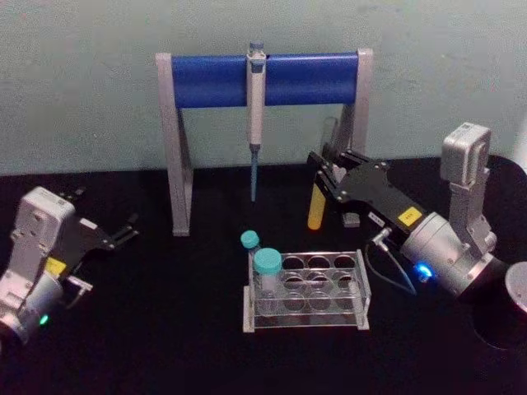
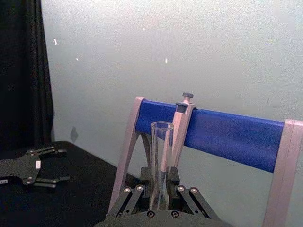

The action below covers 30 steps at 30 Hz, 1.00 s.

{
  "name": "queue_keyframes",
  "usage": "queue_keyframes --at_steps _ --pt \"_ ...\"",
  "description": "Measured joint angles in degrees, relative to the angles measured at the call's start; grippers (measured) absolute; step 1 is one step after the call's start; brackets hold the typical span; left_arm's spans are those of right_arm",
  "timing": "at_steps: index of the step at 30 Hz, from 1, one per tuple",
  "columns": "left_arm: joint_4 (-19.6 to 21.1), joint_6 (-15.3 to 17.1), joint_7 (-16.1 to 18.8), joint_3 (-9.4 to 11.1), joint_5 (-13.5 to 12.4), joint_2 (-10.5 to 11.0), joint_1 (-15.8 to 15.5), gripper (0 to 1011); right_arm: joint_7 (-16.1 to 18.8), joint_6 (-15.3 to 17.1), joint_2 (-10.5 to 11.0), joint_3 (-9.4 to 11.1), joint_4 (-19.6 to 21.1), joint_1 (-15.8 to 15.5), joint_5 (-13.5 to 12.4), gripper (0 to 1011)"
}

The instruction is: Pick up the test tube from the test tube rack, shake it, then place it back into the test tube rack.

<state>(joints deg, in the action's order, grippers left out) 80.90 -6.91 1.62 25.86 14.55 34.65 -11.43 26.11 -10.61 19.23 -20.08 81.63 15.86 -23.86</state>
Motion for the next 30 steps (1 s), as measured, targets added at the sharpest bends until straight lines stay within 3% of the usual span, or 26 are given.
queue_keyframes --at_steps 12,24,30 --pt "0.00 0.00 0.00 0.00 0.00 0.00 0.00 1010 -0.82 0.86 0.64 1.14 1.58 -1.22 1.31 229" --pt "0.00 0.00 0.00 0.00 0.00 0.00 0.00 1010 -1.71 4.03 3.65 2.80 6.90 -5.11 2.58 229" --pt "0.01 0.00 0.00 0.00 0.00 0.00 0.00 1010 0.25 6.34 5.28 2.43 9.84 -6.83 1.44 230"
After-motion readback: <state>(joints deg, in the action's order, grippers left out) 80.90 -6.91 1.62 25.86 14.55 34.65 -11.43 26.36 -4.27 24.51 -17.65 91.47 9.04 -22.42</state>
